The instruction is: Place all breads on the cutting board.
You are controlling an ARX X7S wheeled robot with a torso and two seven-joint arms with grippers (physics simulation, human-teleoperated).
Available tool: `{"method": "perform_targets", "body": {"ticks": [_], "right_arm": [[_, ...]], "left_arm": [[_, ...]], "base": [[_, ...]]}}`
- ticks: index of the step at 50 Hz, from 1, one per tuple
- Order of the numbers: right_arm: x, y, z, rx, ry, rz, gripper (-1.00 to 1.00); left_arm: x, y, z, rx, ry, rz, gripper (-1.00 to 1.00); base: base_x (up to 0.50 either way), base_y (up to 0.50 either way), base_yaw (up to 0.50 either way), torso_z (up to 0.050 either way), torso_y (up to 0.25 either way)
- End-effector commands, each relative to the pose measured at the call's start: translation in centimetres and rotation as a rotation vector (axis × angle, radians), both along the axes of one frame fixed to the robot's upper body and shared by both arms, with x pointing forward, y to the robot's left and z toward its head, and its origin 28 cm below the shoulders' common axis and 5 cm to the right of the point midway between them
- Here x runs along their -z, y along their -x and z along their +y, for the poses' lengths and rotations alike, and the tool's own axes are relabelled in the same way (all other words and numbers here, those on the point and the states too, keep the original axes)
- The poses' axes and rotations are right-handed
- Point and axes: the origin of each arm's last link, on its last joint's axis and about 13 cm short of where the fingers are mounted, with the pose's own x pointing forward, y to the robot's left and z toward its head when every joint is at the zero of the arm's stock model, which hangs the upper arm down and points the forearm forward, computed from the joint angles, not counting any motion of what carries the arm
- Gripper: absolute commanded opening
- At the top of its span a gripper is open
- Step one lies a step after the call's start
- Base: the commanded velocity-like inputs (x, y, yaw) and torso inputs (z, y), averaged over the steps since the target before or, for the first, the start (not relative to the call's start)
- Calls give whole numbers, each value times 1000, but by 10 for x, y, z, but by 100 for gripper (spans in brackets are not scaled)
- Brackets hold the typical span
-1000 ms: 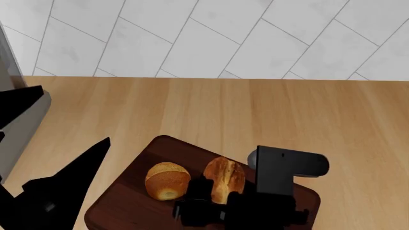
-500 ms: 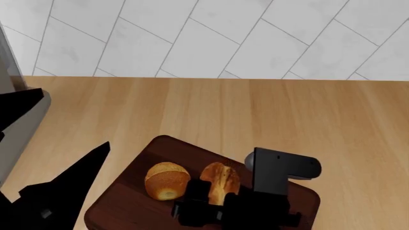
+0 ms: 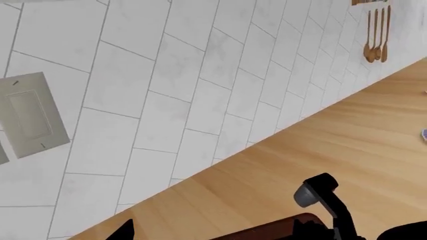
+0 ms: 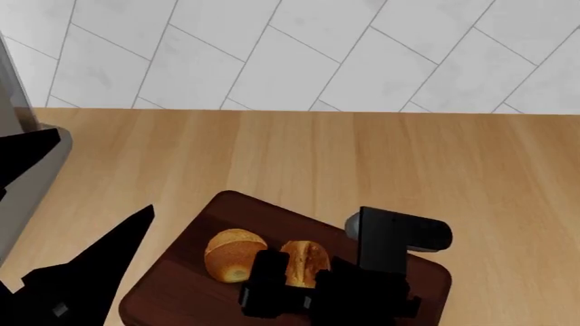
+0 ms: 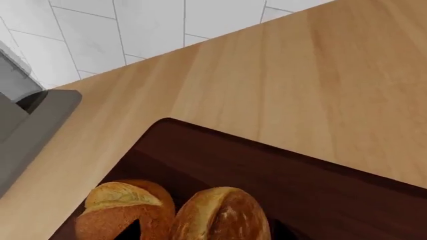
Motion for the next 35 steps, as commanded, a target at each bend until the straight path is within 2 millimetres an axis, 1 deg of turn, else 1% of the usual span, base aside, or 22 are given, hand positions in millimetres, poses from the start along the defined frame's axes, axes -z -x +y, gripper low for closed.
{"method": "perform_targets", "body": {"ticks": [1, 2, 5, 6, 7, 8, 9, 12, 15, 18, 20, 25, 35], "right_arm": [[61, 52, -48, -61, 471, 302, 100], [59, 53, -48, -69, 463, 299, 100], [44, 54, -49, -36, 506, 243, 100], [36, 56, -49, -21, 523, 209, 100], [31, 57, -49, -11, 533, 193, 100], [21, 59, -50, 17, 588, 141, 100], [11, 61, -50, 35, 578, 110, 100], [-14, 69, -52, 88, 629, 17, 100], [-30, 75, -54, 127, 659, -41, 100], [-48, 86, -53, 157, 687, -113, 100], [-55, 91, -50, 161, 711, -153, 100], [-68, 104, -45, 162, 710, -220, 100], [-89, 129, -38, 169, 705, -376, 100]], "left_arm": [[-6, -2, -2, 31, 34, -39, 100], [-7, -1, -2, 32, 34, -40, 100], [-12, -1, -3, 39, 37, -52, 100], [-12, -1, -3, 40, 38, -54, 100], [-12, -1, -3, 41, 38, -55, 100], [-12, -1, -3, 41, 40, -56, 100], [-13, 0, -3, 41, 40, -57, 100], [-14, 0, -2, 39, 47, -59, 100], [-14, -1, -2, 41, 52, -59, 100], [-16, -1, -3, 43, 56, -61, 100], [-16, -1, -4, 44, 52, -61, 100], [-16, -3, -4, 39, 55, -61, 100], [-12, -7, -2, -10, 37, -69, 100]], "base": [[0, -32, -23, 0, 0], [0, -32, -24, 0, 0], [0, -32, -25, 0, 0], [0, -32, -27, 0, 0], [0, -32, -26, 0, 0], [19, -31, -26, 0, 0], [0, -32, -24, 0, 0], [8, -31, -23, 0, 0], [14, -32, -21, 0, 0], [0, -30, -12, 0, 0], [0, -27, 0, 0, 0], [0, -5, 0, 0, 0], [0, 0, 0, 0, 0]]}}
